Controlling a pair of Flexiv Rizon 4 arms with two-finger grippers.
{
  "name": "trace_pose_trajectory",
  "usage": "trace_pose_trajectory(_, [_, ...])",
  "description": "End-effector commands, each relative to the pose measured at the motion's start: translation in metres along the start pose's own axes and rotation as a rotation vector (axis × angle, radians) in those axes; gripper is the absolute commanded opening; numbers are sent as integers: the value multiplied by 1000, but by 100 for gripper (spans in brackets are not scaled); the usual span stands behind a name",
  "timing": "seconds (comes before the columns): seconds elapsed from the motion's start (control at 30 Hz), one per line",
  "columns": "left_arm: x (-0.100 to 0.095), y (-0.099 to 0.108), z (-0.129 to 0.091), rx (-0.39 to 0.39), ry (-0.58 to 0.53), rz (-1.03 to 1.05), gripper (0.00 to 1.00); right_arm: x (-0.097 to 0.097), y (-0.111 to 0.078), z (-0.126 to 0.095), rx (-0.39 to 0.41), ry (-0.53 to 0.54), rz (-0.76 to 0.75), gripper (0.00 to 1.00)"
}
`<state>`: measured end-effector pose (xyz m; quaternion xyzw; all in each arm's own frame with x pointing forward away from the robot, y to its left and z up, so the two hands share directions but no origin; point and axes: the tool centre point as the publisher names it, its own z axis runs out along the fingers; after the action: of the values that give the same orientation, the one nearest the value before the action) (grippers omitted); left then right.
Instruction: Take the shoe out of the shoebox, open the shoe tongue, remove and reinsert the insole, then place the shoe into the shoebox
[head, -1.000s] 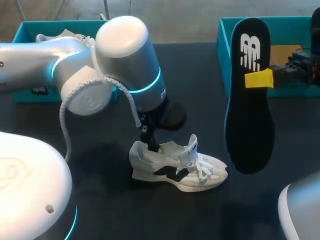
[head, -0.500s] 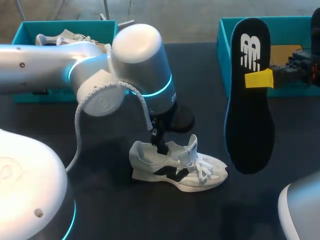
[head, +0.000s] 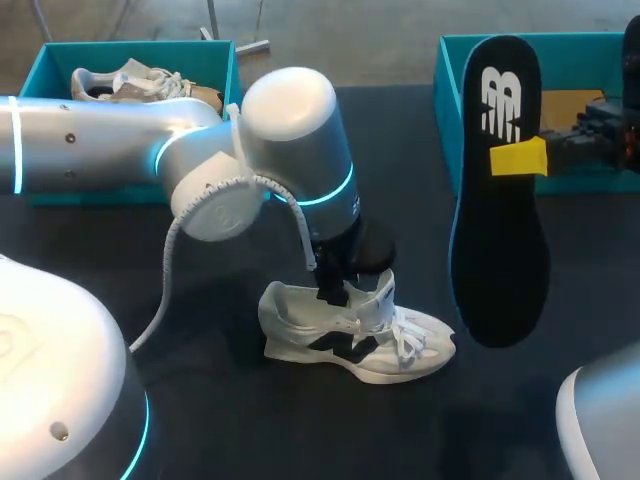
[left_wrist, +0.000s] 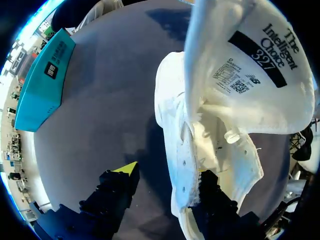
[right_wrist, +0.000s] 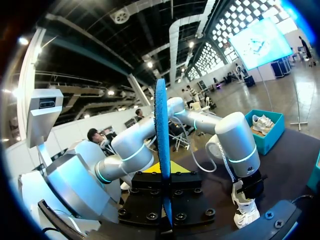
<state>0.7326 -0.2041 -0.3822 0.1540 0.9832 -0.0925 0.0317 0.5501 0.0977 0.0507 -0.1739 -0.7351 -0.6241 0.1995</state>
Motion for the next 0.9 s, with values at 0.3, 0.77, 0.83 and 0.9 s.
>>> trace_pose_trajectory(0.3, [2,-2,4,0,8,3,0,-4,4,2,7,5,1,0])
trace_pose_trajectory(0.77, [15,-4,-45,49,-86,162,0,-4,4,2,7,5,1,0])
trace_pose_trajectory(0.83, [16,-3,-52,66,-71,179,0,-4,4,2,7,5,1,0])
trace_pose_trajectory(0.9, [21,-3,-60,80,-61,211,0,-4,4,2,7,5,1,0])
